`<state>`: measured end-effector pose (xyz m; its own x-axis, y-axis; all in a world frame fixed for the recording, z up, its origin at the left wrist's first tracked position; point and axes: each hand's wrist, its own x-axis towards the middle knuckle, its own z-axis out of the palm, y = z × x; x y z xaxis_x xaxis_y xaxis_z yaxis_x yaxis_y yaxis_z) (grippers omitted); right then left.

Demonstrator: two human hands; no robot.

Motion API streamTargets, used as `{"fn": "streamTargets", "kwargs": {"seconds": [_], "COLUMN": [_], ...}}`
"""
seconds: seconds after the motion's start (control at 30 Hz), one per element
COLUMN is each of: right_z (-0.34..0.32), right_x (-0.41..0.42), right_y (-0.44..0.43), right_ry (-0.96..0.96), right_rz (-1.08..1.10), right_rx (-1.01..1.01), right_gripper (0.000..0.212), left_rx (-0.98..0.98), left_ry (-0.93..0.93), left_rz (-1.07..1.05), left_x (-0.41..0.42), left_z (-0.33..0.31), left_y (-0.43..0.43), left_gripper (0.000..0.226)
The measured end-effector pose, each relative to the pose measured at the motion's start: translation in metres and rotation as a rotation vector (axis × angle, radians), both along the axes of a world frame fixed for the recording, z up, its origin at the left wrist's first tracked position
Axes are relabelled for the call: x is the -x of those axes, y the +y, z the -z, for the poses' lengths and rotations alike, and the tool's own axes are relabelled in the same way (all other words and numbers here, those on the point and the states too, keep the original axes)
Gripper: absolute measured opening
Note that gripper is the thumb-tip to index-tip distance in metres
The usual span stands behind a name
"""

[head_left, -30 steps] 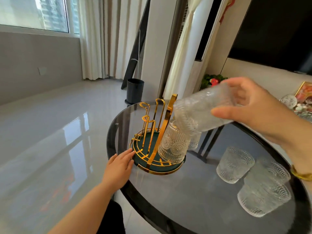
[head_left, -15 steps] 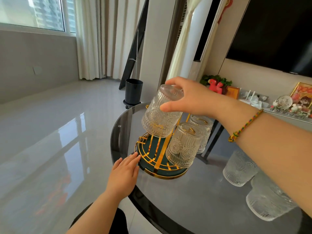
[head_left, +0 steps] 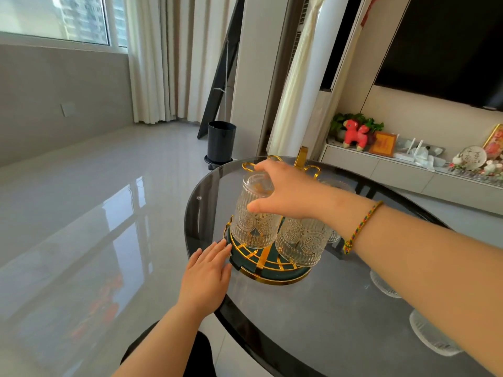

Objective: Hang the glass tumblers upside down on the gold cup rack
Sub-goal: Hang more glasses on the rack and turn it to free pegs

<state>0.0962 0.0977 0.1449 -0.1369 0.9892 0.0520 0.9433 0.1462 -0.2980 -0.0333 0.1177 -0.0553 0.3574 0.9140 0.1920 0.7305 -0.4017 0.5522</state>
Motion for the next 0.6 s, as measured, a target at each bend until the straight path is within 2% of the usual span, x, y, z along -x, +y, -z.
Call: {"fn": "streamTargets", "kwargs": {"seconds": [0.6], "right_z": [0.0119], "right_x": [-0.0011], "right_y": [0.003], "right_ry": [-0.01], "right_rz": [0.021], "right_rx": [0.007], "right_gripper": [0.072], "left_rx": [-0.026], "left_ry": [0.013], "left_rz": [-0.017], "left_x": [-0.0006], "left_z": [0.0009], "left_y": [0.0001], "left_gripper": [0.043]}}
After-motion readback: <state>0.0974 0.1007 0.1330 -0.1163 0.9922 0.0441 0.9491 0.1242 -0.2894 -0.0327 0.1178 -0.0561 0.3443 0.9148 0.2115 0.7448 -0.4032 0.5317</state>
